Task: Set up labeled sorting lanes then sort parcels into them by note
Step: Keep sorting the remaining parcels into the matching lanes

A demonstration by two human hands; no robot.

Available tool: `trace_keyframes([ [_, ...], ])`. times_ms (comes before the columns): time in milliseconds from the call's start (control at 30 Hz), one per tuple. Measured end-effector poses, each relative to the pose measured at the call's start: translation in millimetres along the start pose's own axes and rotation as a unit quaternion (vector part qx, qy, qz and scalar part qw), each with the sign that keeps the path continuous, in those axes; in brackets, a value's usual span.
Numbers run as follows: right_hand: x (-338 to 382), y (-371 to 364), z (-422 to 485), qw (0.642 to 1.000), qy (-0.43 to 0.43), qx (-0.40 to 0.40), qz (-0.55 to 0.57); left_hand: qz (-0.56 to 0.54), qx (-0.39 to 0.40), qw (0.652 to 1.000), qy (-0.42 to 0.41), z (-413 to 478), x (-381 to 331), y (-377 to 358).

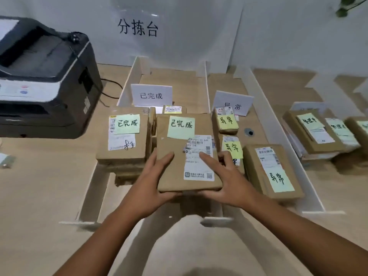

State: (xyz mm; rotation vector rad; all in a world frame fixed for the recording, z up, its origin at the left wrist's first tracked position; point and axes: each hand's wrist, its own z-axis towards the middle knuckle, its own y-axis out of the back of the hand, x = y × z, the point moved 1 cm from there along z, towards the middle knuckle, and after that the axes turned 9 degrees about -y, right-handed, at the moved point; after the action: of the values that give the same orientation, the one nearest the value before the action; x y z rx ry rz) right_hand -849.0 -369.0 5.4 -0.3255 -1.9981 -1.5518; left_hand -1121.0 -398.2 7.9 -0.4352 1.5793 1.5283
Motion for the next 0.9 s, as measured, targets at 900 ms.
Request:
trace_keyframes([
  [900,-39,155,-211,0.927,-0.190,-0.292,-0.139,0.187,0.154,0.919,-0.310,83,-221,-78],
])
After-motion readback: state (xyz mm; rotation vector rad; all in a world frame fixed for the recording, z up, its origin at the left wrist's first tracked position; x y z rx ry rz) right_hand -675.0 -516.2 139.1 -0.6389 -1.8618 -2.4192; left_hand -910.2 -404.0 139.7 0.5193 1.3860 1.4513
